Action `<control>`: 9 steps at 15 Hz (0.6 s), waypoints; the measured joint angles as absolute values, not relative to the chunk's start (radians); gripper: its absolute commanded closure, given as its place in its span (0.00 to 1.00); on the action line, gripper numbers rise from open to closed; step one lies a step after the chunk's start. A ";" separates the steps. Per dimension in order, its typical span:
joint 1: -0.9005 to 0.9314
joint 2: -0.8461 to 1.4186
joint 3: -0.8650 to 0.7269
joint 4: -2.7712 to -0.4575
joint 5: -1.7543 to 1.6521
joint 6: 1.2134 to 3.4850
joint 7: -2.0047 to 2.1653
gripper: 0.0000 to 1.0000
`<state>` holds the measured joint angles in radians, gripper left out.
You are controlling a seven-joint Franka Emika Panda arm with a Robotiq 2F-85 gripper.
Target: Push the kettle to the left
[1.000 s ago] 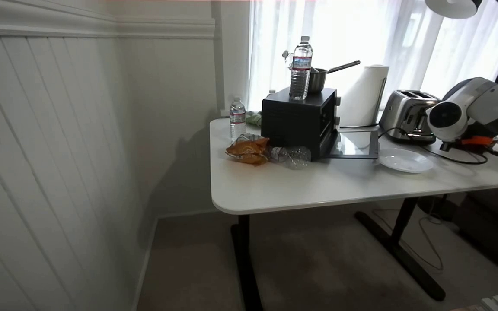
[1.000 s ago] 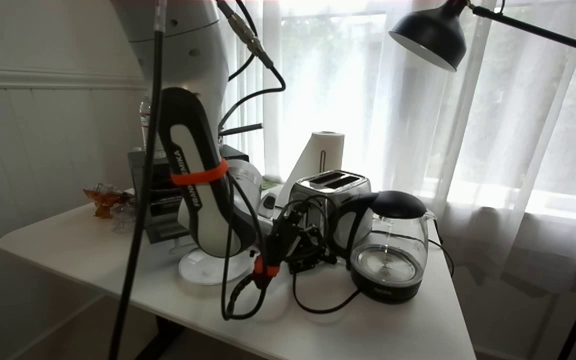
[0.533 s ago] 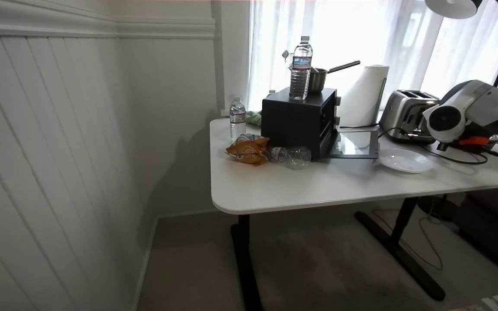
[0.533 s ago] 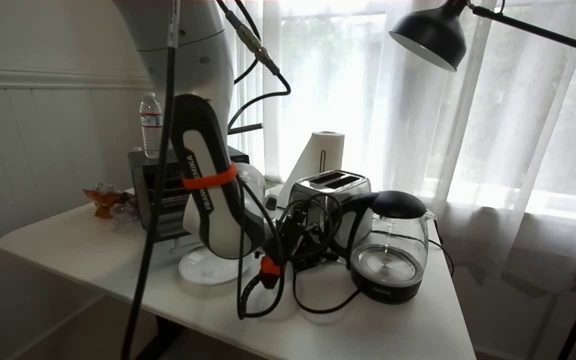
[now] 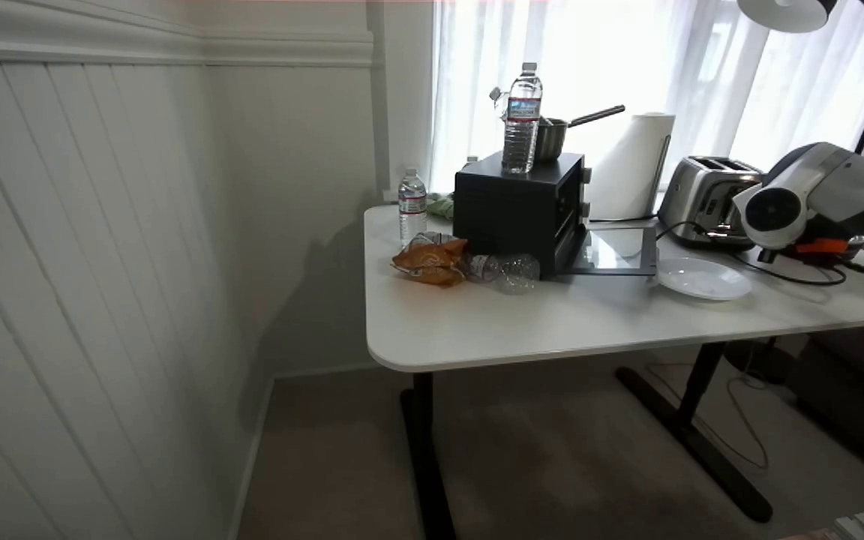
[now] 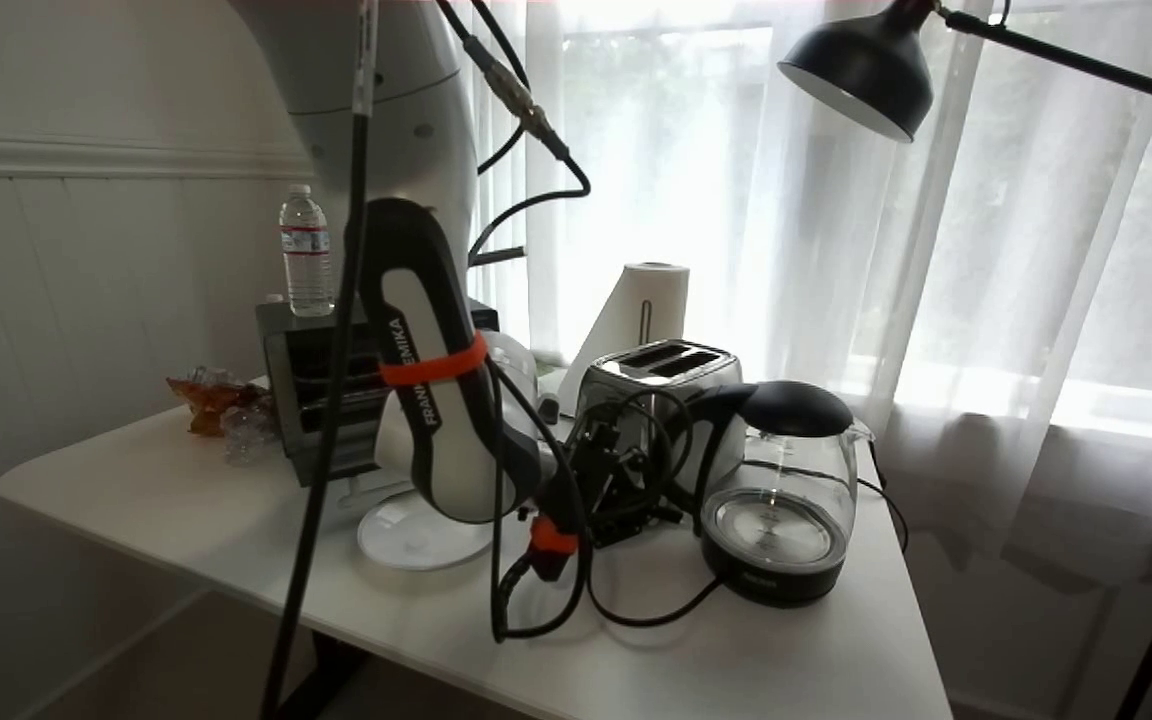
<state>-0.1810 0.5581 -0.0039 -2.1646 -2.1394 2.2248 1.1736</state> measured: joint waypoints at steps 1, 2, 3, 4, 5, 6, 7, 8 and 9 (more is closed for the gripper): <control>-0.184 0.562 -0.004 -2.162 -2.139 2.225 1.174 1.00; -0.187 0.565 -0.004 -2.160 -2.139 2.225 1.174 1.00; -0.190 0.567 -0.004 -2.159 -2.139 2.225 1.174 1.00; -0.194 0.569 -0.004 -2.157 -2.139 2.225 1.174 1.00; -0.197 0.570 -0.004 -2.156 -2.139 2.225 1.174 1.00; -0.199 0.570 -0.004 -2.156 -2.139 2.225 1.174 1.00; -0.201 0.570 -0.004 -2.156 -2.139 2.226 1.174 1.00; -0.202 0.570 -0.004 -2.156 -2.138 2.227 1.174 1.00; -0.203 0.569 -0.003 -2.156 -2.135 2.230 1.175 1.00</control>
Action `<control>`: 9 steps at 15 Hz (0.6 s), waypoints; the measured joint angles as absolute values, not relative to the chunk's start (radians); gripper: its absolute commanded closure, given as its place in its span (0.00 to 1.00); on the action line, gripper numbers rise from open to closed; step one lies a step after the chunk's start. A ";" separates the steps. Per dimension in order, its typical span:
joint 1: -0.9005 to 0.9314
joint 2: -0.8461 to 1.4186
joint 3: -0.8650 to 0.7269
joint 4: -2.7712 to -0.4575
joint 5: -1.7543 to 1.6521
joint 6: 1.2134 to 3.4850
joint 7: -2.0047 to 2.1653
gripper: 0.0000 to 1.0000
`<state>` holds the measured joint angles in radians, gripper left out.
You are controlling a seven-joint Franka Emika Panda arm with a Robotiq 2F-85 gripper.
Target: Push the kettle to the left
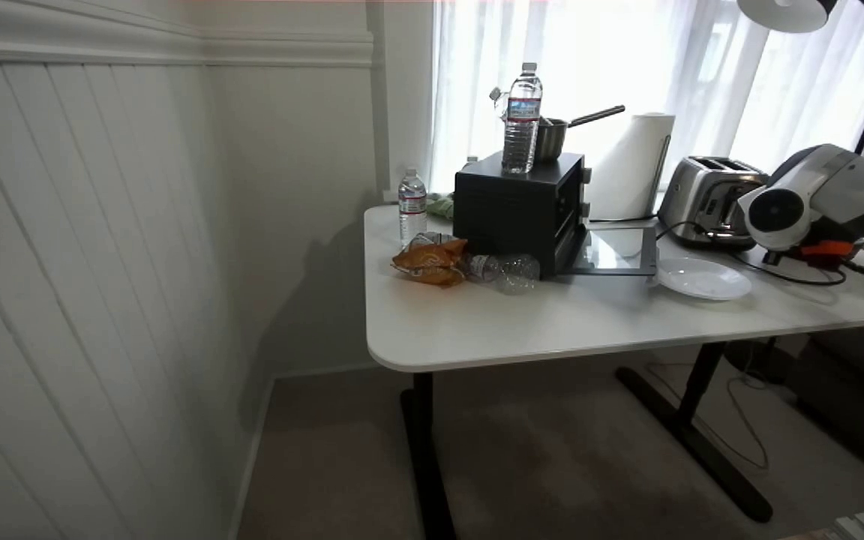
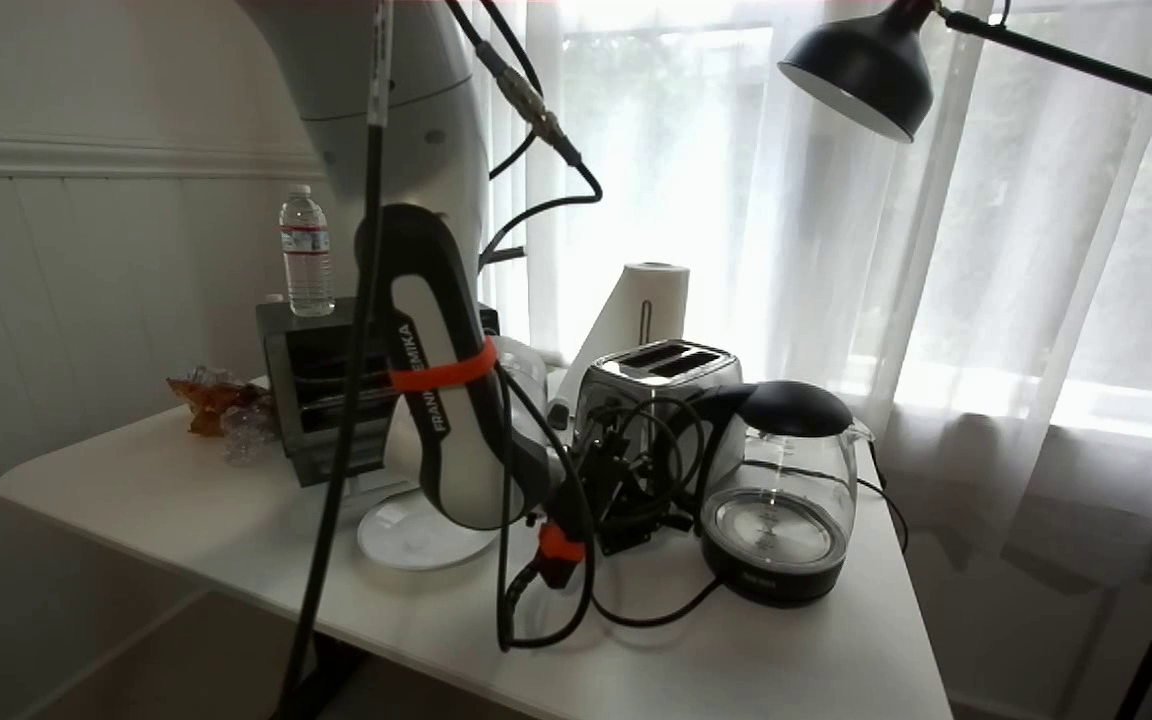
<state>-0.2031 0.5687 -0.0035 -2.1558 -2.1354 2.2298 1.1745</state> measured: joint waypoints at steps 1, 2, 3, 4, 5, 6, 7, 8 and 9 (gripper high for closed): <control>-0.205 0.566 -0.003 -2.156 -2.130 2.237 1.175 0.99; -0.207 0.561 -0.003 -2.156 -2.118 2.253 1.173 0.99; -0.211 0.555 -0.003 -2.156 -2.100 2.280 1.170 0.99; -0.214 0.547 -0.002 -2.158 -2.082 2.308 1.167 0.98; -0.216 0.537 -0.001 -2.161 -2.060 2.333 1.163 0.99; -0.217 0.523 -0.001 -2.167 -2.031 2.356 1.153 0.98; -0.218 0.506 -0.001 -2.175 -1.994 2.379 1.134 0.99; -0.219 0.486 -0.001 -2.185 -1.951 2.402 1.112 1.00; -0.219 0.461 -0.002 -2.198 -1.899 2.424 1.082 0.99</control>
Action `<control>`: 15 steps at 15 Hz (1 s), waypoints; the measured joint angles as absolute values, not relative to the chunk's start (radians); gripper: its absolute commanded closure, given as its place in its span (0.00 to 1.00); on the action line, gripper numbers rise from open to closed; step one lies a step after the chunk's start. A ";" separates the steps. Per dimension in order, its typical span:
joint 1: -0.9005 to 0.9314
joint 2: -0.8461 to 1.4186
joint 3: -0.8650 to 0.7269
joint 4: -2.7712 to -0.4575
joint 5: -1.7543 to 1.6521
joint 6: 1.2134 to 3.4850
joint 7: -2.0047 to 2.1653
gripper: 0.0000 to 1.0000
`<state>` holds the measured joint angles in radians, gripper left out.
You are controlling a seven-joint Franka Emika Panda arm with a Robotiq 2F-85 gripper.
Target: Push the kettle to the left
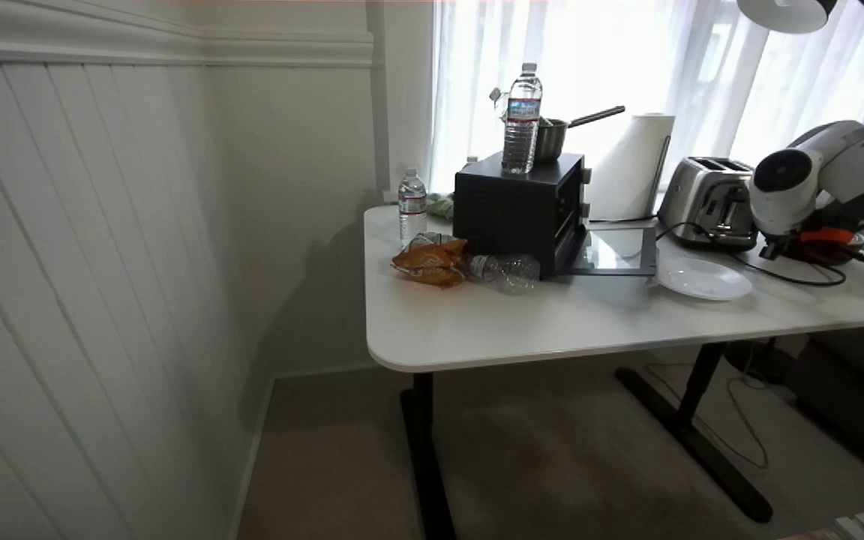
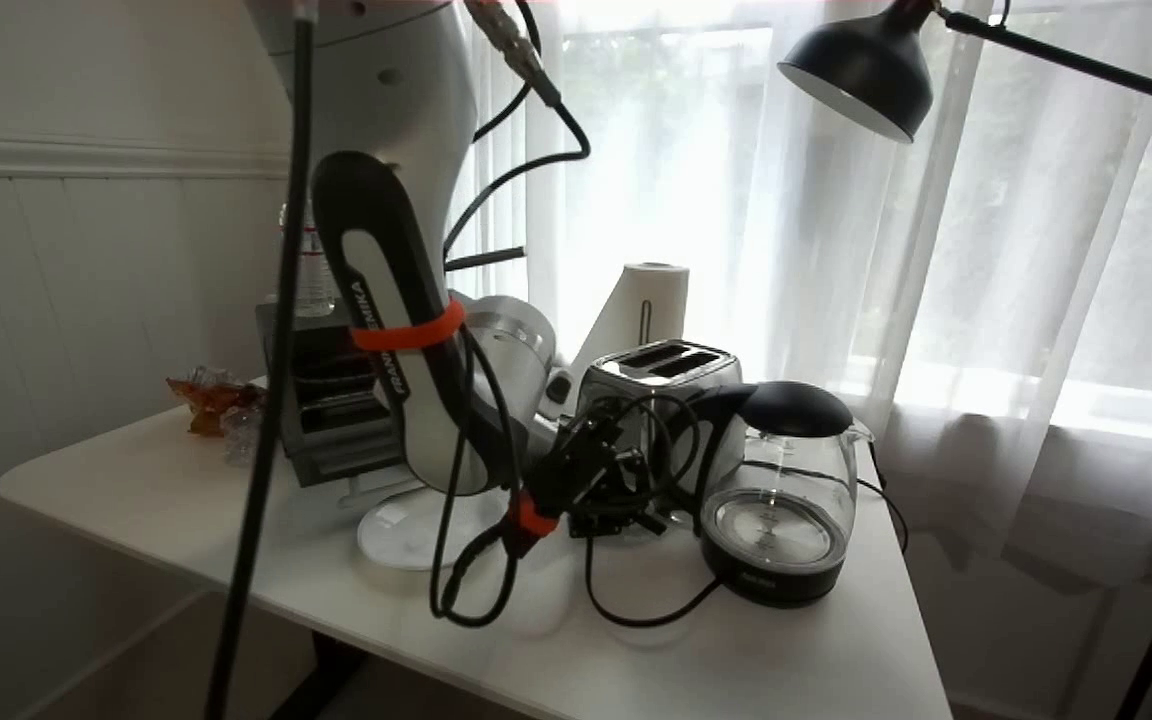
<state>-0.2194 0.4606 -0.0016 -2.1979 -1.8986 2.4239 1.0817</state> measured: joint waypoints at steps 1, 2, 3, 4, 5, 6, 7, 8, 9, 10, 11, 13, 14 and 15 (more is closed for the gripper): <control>-0.220 0.437 -0.003 -2.210 -1.846 2.443 1.048 0.99; -0.221 0.409 -0.005 -2.225 -1.774 2.468 0.997 0.99; -0.224 0.381 -0.007 -2.241 -1.695 2.493 0.934 1.00; -0.229 0.351 -0.009 -2.260 -1.610 2.517 0.866 0.99; -0.241 0.323 -0.005 -2.281 -1.530 2.539 0.796 0.99; -0.261 0.296 0.006 -2.303 -1.448 2.559 0.723 0.99; -0.286 0.271 0.021 -2.324 -1.369 2.573 0.653 0.99; -0.315 0.248 0.043 -2.345 -1.288 2.577 0.587 0.99; -0.352 0.230 0.076 -2.363 -1.207 2.577 0.523 0.99; -0.392 0.215 0.116 -2.378 -1.128 2.573 0.465 0.99; -0.434 0.203 0.162 -2.390 -1.050 2.562 0.414 0.74; -0.527 0.182 0.278 -2.395 -0.892 2.523 0.319 0.69; -0.567 0.171 0.337 -2.390 -0.813 2.493 0.280 0.63; -0.600 0.159 0.391 -2.378 -0.735 2.461 0.246 0.55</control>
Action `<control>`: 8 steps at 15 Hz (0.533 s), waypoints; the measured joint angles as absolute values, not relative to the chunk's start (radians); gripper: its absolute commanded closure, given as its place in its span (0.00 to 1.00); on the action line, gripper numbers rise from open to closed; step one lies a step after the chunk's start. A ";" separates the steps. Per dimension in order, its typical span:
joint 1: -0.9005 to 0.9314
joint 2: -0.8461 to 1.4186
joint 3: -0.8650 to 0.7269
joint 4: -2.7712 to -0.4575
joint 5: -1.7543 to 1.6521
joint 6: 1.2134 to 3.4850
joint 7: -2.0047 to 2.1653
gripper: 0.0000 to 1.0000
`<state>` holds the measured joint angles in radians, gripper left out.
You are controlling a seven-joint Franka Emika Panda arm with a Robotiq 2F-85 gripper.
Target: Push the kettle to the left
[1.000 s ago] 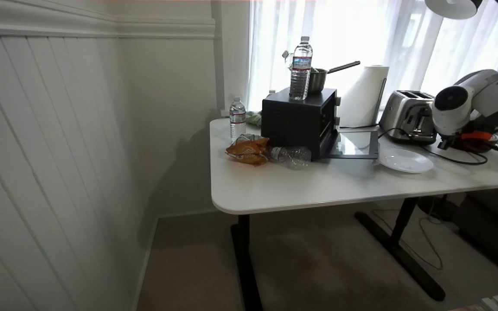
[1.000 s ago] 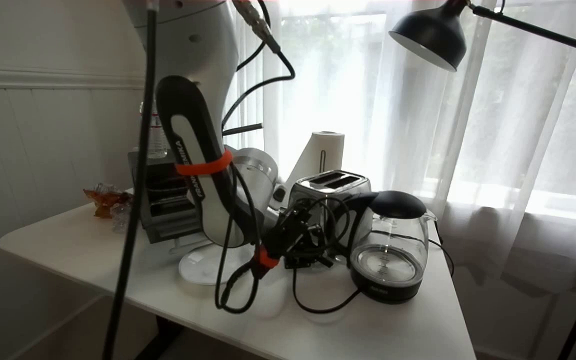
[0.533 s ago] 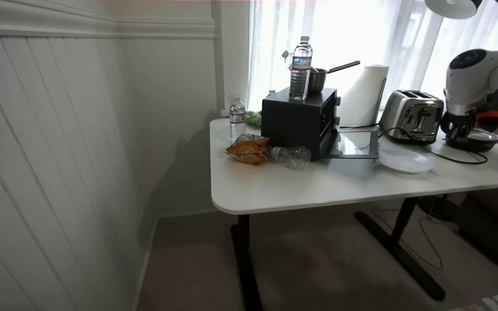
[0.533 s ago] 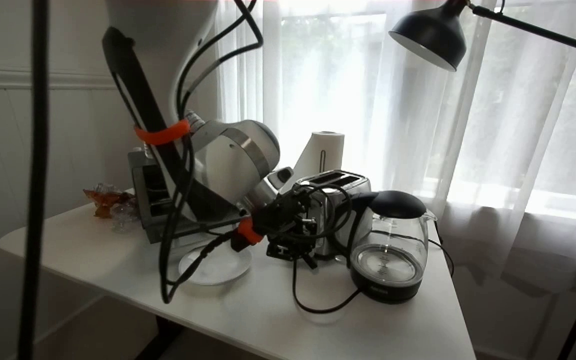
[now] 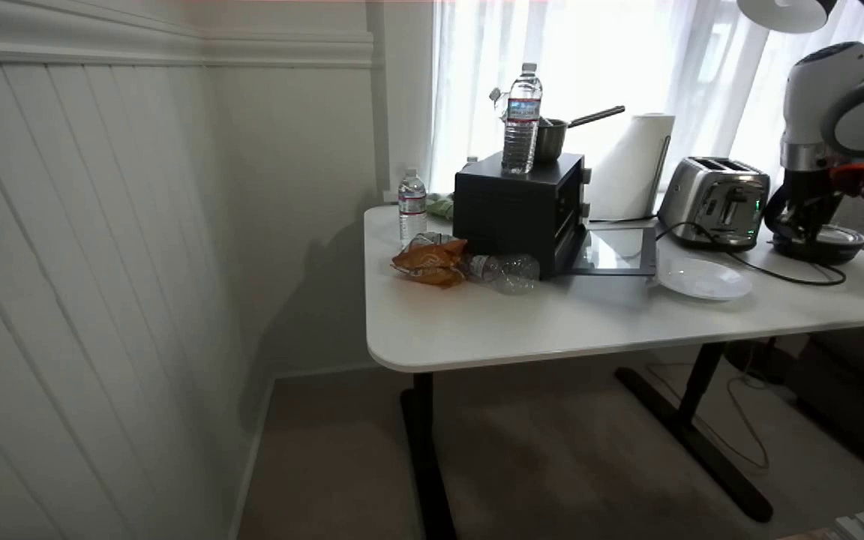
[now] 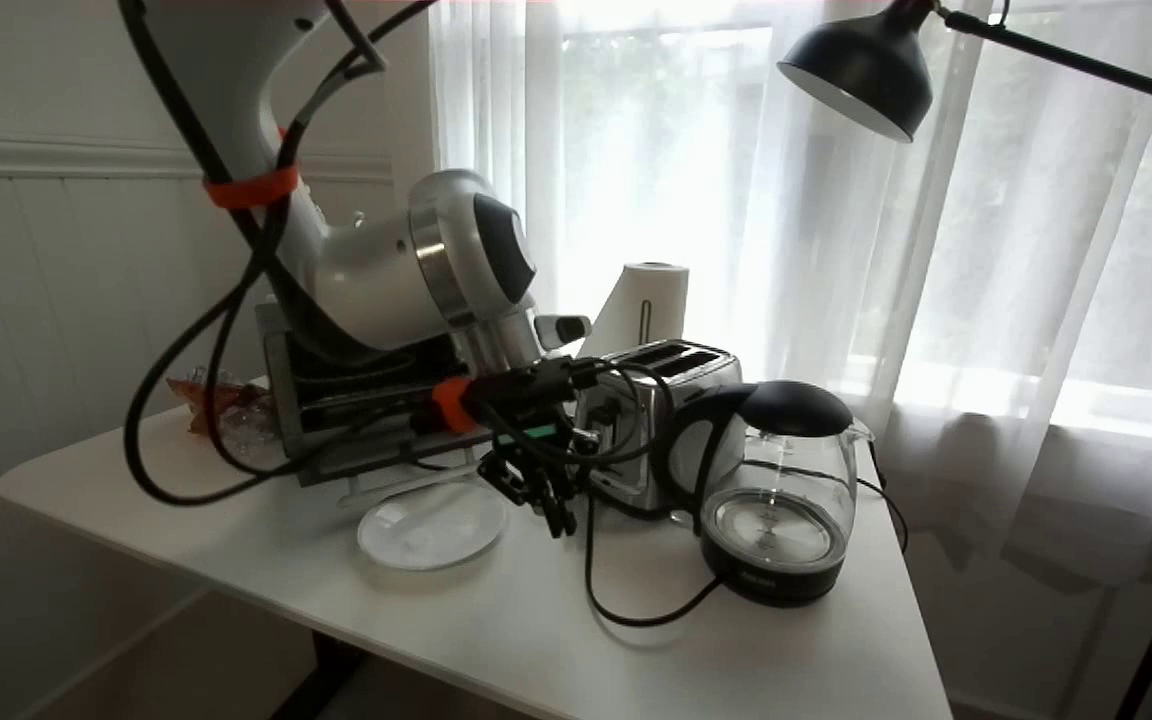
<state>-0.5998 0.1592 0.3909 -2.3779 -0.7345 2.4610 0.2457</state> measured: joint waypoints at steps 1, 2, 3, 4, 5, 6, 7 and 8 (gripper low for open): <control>-0.625 0.146 0.438 -2.361 -0.658 2.425 0.215 0.48; -0.642 0.131 0.480 -2.337 -0.578 2.376 0.184 0.40; -0.651 0.112 0.511 -2.307 -0.498 2.315 0.152 0.34; -0.652 0.089 0.530 -2.274 -0.422 2.253 0.120 0.26; -0.651 0.060 0.543 -2.240 -0.348 2.189 0.087 0.19; -0.609 0.028 0.506 -2.207 -0.281 2.129 0.058 0.13; -0.531 -0.010 0.428 -2.172 -0.224 2.067 0.034 0.05; -0.459 -0.047 0.352 -2.139 -0.186 2.003 0.022 0.01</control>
<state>-0.4587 -0.0465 0.3524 -2.1394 -0.1863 2.0035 0.0220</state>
